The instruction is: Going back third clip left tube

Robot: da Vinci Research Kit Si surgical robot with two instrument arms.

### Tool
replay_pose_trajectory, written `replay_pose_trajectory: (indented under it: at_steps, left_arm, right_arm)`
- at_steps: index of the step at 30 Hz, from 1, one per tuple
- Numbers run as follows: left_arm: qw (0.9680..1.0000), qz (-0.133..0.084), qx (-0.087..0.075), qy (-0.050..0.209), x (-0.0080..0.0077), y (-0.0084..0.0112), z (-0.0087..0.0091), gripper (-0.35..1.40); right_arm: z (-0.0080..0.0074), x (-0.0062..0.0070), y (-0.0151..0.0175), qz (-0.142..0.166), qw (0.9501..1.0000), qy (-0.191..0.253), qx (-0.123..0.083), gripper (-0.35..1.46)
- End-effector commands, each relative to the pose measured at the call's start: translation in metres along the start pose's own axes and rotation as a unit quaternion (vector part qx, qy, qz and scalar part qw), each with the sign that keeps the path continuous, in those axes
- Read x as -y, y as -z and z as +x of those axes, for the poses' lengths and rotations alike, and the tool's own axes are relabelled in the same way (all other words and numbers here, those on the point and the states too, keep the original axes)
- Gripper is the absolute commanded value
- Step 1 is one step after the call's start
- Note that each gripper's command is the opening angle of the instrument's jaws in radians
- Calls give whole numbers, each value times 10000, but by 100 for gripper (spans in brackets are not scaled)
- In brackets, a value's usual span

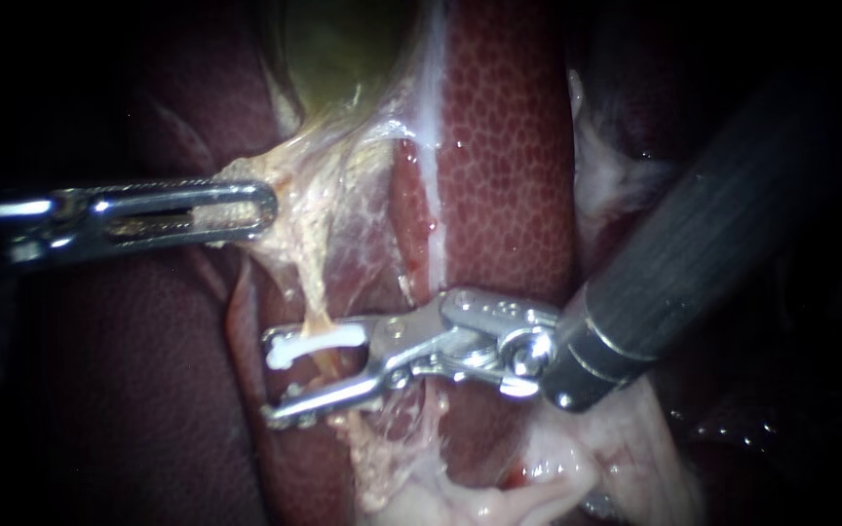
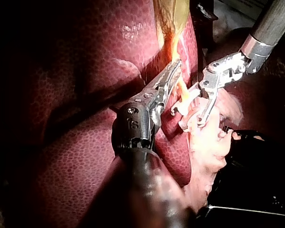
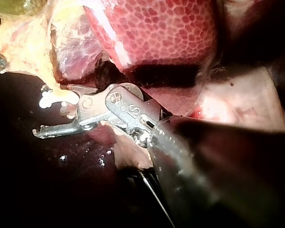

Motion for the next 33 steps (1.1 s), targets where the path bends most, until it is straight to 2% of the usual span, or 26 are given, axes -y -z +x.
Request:
replay_pose_trajectory:
  at_steps: [1,5,10,14,19,25,29,33]
  left_arm:
    - [10000,-1,1,-1,0,0,0,-35]
    - [10000,-1,1,-1,0,0,0,-35]
    - [10000,-2,2,-1,0,0,0,-35]
    - [10000,-1,1,-2,0,0,0,-35]
    - [10000,-1,1,-2,0,0,0,-35]
    - [10000,-1,1,-2,0,0,0,-35]
    - [10000,-1,2,-2,0,0,0,-35]
    - [10000,0,1,-2,0,0,0,-35]
  right_arm:
    - [1,-2,3,-7,10000,-4,-2,60]
    - [3,-13,8,4,10000,-21,-7,60]
    - [4,-33,20,-23,10000,14,-23,60]
    - [8,-40,41,-62,9999,103,-40,60]
    - [23,-37,77,-96,9998,170,-66,60]
    - [30,-26,107,-51,9996,277,-61,60]
    - [33,-24,109,-60,9996,271,-65,60]
    - [28,-22,101,-56,9995,294,-58,60]
